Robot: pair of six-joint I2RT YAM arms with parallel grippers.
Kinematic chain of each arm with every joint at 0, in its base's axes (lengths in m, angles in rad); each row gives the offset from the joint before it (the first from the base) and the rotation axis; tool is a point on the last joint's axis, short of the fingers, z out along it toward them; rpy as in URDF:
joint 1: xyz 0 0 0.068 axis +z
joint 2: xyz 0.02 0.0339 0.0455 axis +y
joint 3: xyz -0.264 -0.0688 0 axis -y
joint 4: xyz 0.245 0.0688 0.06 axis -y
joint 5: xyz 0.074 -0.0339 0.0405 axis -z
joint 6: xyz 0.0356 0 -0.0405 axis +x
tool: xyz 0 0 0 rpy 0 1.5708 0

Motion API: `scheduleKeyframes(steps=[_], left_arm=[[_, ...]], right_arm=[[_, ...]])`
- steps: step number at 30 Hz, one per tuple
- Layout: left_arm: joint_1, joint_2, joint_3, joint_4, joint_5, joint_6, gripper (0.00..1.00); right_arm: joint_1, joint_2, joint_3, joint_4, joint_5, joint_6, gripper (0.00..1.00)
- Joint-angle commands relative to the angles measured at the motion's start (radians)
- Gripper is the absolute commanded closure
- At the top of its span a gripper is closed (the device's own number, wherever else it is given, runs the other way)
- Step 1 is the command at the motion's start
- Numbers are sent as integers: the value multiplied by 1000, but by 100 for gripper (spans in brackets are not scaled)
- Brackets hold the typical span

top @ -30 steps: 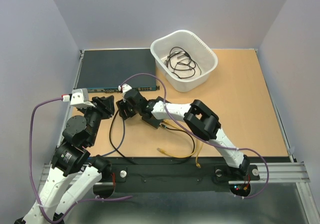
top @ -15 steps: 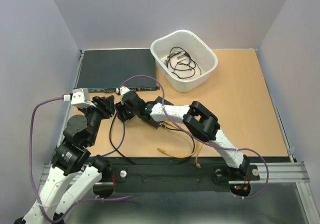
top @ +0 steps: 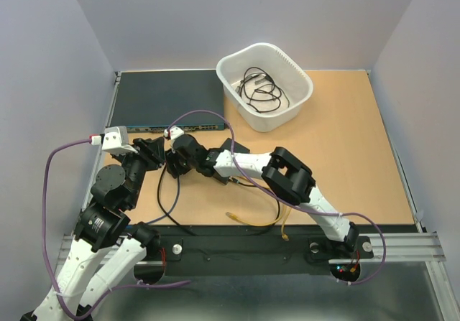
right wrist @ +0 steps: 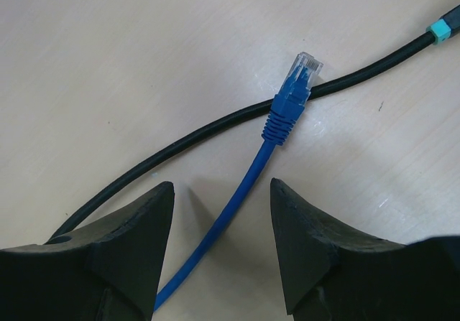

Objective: Insert the plug into the switch port

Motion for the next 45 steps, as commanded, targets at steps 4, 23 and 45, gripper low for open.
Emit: scheduleKeyframes(steps=[4, 23, 45], left_arm=[[5, -4, -6, 21, -16, 7, 48], [7, -2, -7, 16, -20, 4, 49], [7, -7, -7, 15, -24, 3, 48]], right_arm=[[20, 19, 47, 16, 0, 3, 39], [37, 80, 100, -36, 189, -9, 60], [42, -280, -142, -38, 482, -109, 100]])
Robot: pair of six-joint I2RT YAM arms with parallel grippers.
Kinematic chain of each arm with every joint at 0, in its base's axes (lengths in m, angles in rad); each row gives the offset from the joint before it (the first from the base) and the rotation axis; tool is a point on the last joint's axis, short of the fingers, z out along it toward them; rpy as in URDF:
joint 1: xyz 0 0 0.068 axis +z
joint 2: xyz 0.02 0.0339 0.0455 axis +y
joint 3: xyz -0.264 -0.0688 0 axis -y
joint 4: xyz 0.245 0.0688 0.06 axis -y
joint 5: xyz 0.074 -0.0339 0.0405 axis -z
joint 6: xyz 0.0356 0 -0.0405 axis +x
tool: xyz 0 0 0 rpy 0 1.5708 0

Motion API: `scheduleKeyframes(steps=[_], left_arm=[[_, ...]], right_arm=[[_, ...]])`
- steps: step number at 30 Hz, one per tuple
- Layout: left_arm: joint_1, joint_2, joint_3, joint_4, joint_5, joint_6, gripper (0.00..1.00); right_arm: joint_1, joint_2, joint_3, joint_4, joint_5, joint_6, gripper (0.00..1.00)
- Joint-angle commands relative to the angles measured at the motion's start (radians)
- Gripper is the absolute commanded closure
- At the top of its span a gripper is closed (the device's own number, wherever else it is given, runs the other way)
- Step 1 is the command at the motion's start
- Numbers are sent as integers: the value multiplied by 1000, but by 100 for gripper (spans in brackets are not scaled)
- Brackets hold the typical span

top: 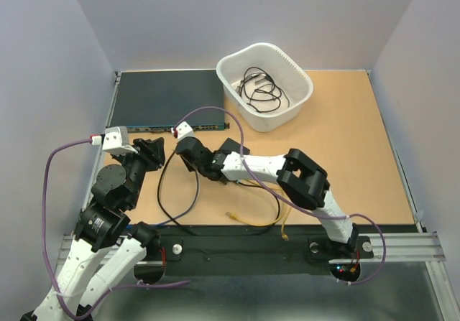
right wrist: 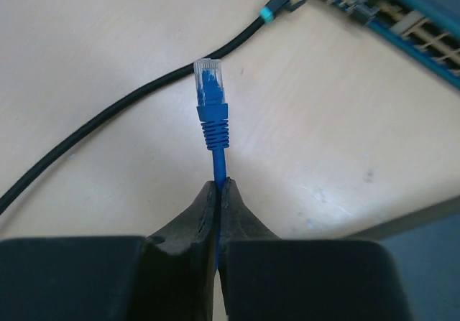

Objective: Insert the plug into the switch port

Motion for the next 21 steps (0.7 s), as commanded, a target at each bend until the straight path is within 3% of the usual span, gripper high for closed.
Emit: scheduleKeyframes(steps=[1, 21], left_arm=[[7, -7, -7, 30, -16, 3, 48], [7, 7, -7, 32, -11, 3, 48]], right_arm=[[3, -163, -31, 32, 107, -48, 100], [3, -630, -313, 71, 303, -116, 100]])
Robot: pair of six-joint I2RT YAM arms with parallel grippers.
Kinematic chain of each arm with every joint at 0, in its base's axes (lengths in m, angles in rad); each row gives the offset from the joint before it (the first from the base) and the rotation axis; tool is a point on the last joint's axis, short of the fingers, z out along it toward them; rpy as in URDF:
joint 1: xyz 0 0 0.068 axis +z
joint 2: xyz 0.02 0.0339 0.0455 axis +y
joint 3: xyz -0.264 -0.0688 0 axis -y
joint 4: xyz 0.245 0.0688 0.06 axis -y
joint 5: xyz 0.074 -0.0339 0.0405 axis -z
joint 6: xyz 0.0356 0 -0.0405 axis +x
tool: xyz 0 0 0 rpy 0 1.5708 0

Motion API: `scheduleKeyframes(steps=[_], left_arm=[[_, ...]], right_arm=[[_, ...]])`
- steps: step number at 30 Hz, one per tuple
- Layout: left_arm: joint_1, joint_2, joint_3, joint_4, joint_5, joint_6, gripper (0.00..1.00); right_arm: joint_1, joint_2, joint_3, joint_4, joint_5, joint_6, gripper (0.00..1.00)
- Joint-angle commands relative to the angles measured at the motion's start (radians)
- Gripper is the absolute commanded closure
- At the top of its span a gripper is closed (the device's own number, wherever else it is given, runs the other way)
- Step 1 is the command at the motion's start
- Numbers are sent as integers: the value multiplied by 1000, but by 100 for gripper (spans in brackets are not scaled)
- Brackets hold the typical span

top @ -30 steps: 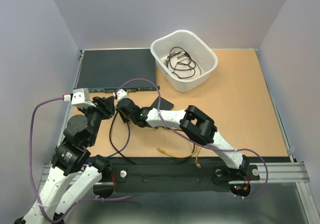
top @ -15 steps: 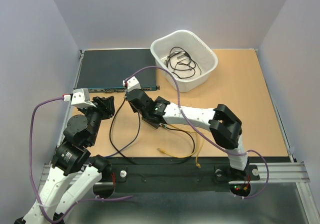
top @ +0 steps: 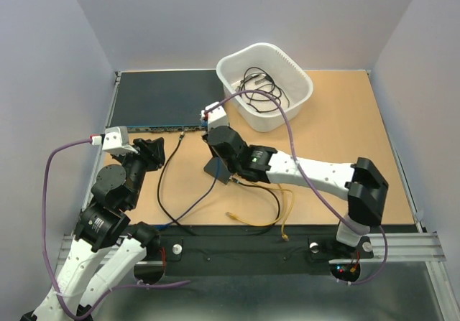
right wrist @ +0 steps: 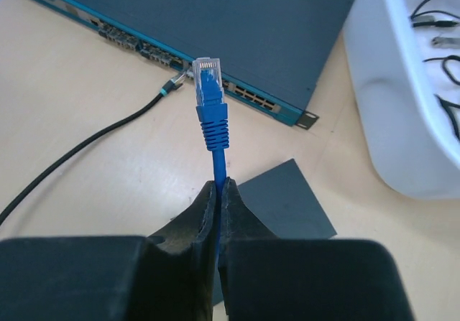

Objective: Insert the plug into the switch port

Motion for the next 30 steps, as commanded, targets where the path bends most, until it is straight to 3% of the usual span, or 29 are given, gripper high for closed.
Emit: scheduleKeyframes(steps=[1, 16, 24, 30], left_arm=[[7, 7, -7, 33, -9, 5, 49], [11, 22, -7, 35, -4, 3, 48], [14, 32, -4, 32, 5, -9, 49], [14, 28, -6, 59, 98, -79, 49]], right_arm=[[3, -155, -39, 54, 89, -27, 99], [3, -570, -286, 89, 174, -61, 99], [3, -910, -406, 39, 211, -75, 99], [3, -967, -418, -77, 93, -63, 99]])
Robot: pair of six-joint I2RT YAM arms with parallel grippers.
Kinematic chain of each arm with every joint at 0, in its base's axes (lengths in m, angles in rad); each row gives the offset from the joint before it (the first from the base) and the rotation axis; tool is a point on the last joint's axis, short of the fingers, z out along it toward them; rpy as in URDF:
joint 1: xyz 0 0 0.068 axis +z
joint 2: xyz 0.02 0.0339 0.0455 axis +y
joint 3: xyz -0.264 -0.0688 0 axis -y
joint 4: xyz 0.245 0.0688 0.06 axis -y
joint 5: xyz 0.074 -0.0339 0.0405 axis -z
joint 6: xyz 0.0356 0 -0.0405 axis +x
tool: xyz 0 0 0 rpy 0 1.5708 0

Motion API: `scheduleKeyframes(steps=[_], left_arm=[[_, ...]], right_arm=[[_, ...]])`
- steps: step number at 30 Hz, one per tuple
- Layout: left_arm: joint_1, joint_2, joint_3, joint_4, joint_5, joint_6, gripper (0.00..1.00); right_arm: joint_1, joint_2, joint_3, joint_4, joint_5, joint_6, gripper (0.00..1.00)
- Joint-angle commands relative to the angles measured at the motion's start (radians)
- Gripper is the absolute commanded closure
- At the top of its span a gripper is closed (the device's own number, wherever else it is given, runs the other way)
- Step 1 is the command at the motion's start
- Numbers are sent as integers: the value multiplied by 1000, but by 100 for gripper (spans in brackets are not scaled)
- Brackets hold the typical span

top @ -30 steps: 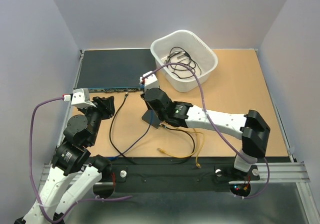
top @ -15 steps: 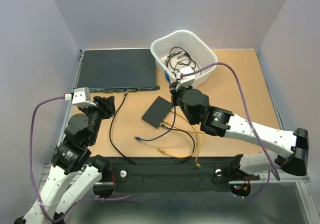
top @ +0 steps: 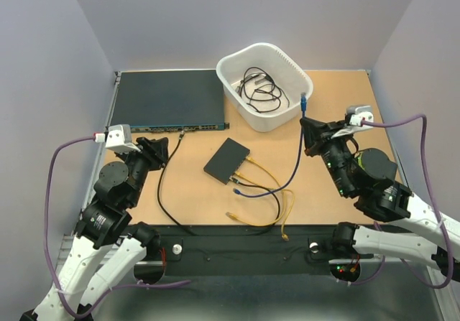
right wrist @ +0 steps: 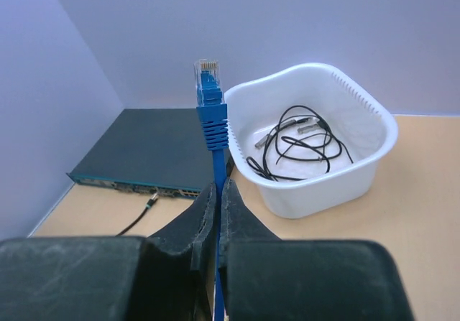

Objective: Insert the plug into the switch port

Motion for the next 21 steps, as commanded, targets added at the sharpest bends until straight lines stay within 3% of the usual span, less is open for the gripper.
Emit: scheduleKeyframes(steps=[1, 8, 21], left_arm=[[9, 3, -18, 79, 97, -74, 49], [4, 153, -102, 380, 454, -167, 51], [-129, 266, -269, 872, 622, -203, 51]], right_arm=[[0, 33, -23, -95, -95, 7, 100], [2, 140, -115, -123, -233, 101, 100], [2, 271, -139, -60, -423, 174, 100]])
